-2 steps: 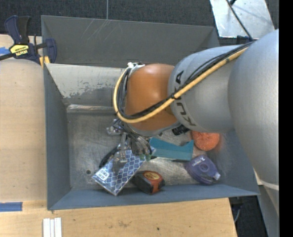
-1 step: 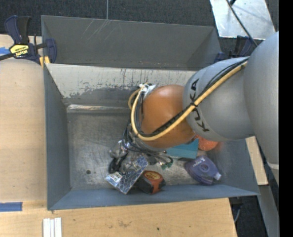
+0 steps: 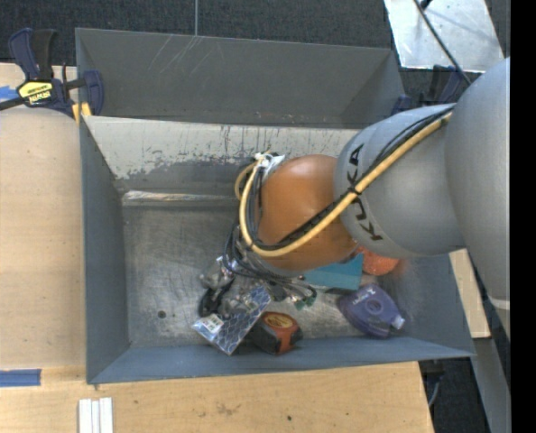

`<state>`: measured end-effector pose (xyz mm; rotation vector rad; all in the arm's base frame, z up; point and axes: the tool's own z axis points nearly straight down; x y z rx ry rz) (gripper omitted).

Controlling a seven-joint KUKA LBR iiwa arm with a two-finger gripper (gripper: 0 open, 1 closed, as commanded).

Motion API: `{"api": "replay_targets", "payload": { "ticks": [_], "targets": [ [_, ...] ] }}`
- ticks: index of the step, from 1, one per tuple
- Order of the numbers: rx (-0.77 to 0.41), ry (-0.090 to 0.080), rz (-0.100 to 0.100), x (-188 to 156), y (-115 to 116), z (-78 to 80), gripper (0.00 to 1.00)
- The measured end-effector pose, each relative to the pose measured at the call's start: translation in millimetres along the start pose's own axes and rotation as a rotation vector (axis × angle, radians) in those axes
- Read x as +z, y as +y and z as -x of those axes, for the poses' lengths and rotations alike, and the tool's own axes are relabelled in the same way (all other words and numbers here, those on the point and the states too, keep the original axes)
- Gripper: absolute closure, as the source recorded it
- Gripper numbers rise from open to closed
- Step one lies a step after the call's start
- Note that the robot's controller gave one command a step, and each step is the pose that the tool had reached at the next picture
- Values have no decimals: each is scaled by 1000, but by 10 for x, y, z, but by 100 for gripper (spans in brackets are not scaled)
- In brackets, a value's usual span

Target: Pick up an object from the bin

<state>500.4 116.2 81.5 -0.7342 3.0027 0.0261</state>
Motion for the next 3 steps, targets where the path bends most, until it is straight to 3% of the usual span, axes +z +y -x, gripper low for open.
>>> {"api": "replay_targets", "payload": {
  "ticks": [1, 2, 3],
  "targets": [
    [-49, 43, -5, -1616, 274, 302, 100],
    [-49, 49, -3, -1588, 277, 287, 100],
    [-37, 45, -5, -752, 304, 337, 0]
  ]
}}
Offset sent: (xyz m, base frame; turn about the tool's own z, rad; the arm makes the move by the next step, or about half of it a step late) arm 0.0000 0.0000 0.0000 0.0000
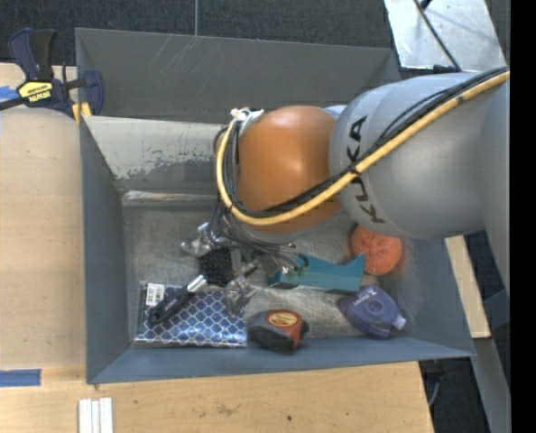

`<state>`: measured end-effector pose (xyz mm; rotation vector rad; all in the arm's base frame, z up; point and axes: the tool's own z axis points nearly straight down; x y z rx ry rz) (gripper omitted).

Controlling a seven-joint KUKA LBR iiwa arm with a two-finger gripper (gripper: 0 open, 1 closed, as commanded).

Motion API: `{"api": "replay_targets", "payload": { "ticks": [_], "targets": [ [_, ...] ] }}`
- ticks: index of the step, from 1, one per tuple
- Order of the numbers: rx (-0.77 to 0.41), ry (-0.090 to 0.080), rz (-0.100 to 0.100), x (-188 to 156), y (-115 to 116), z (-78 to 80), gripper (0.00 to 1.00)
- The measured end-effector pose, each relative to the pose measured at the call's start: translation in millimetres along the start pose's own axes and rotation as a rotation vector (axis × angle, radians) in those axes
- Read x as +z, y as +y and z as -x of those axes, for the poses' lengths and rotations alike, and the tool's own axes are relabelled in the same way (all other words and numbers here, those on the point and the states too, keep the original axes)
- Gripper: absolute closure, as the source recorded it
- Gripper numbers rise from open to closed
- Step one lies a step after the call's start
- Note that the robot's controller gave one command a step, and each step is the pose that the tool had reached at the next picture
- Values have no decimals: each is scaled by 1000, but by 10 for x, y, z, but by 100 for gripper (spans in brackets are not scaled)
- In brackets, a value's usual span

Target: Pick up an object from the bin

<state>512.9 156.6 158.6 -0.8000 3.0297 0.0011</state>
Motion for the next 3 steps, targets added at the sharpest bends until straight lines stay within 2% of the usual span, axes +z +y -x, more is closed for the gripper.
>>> {"api": "replay_targets", "payload": {
  "ticks": [1, 2, 3],
  "targets": [
    [2, 3, 1, 143, 7, 9, 0],
    [-177, 8, 3, -110, 17, -60, 0],
    [-314, -52, -5, 734, 99, 77, 100]
  ]
}}
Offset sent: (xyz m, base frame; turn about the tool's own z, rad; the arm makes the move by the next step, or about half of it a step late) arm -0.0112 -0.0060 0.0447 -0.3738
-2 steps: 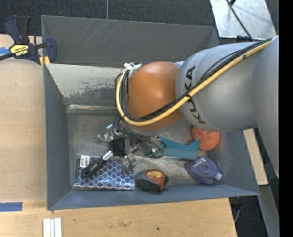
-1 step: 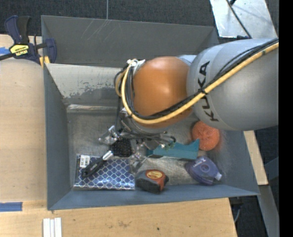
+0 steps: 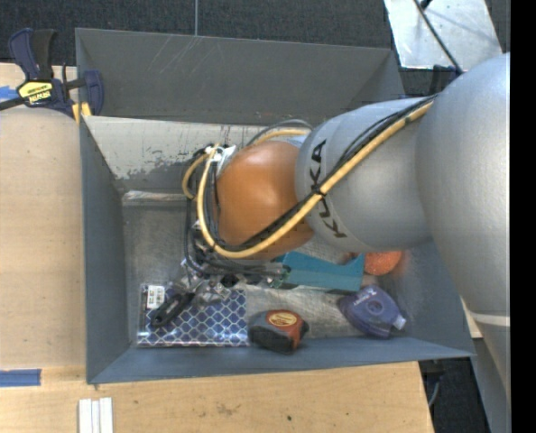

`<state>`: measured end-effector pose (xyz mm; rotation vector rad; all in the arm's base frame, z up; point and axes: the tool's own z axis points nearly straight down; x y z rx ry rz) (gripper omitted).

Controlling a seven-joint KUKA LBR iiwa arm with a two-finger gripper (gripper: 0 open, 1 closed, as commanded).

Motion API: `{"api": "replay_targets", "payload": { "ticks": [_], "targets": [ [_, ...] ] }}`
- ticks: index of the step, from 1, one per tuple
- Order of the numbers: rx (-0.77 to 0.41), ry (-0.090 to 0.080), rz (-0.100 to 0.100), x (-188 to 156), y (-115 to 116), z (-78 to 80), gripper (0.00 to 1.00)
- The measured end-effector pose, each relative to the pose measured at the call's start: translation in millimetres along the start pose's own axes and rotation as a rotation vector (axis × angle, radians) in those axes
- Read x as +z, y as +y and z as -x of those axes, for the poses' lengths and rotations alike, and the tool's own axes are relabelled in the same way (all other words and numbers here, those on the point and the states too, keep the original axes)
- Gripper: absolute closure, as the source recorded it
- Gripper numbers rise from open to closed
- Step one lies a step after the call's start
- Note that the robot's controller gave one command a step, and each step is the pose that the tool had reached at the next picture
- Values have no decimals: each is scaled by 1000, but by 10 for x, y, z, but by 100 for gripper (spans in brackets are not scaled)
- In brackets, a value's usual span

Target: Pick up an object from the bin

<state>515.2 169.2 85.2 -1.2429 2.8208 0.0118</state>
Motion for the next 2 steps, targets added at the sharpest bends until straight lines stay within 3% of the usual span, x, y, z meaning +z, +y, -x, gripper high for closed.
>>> {"api": "replay_targets", "payload": {
  "ticks": [1, 2],
  "targets": [
    [0, 0, 0, 0, 0, -1, 100],
    [1, 54, 17, -317, -67, 29, 100]
  ]
}}
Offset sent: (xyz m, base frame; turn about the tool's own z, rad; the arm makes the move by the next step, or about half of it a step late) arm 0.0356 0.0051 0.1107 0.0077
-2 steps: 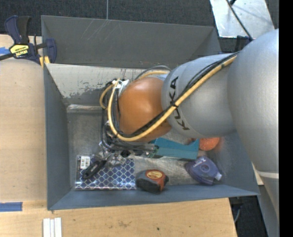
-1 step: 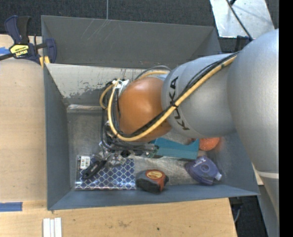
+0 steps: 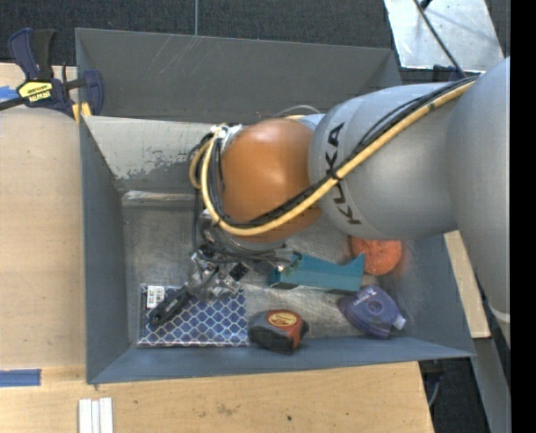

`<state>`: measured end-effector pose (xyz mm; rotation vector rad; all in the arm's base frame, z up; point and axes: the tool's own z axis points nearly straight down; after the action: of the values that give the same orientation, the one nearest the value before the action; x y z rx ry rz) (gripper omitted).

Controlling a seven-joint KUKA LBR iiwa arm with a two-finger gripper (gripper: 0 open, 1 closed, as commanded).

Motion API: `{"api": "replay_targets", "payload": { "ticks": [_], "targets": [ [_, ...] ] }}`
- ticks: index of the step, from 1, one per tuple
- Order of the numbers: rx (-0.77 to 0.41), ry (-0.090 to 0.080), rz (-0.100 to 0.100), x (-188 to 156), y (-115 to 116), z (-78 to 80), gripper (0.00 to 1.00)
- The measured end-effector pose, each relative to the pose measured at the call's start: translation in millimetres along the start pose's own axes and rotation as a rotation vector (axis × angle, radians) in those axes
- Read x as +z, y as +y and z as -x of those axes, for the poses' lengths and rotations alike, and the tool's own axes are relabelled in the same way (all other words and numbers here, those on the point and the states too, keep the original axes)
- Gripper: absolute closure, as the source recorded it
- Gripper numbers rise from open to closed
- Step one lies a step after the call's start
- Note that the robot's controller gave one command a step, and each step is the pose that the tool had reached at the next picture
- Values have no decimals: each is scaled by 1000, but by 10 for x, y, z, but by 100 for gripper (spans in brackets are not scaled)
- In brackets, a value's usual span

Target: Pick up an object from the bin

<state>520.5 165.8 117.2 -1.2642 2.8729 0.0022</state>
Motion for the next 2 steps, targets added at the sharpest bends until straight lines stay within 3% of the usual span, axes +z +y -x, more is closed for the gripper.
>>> {"api": "replay_targets", "payload": {
  "ticks": [1, 2],
  "targets": [
    [5, -2, 0, -199, -55, 37, 100],
    [-168, 10, -9, 322, -71, 248, 100]
  ]
}}
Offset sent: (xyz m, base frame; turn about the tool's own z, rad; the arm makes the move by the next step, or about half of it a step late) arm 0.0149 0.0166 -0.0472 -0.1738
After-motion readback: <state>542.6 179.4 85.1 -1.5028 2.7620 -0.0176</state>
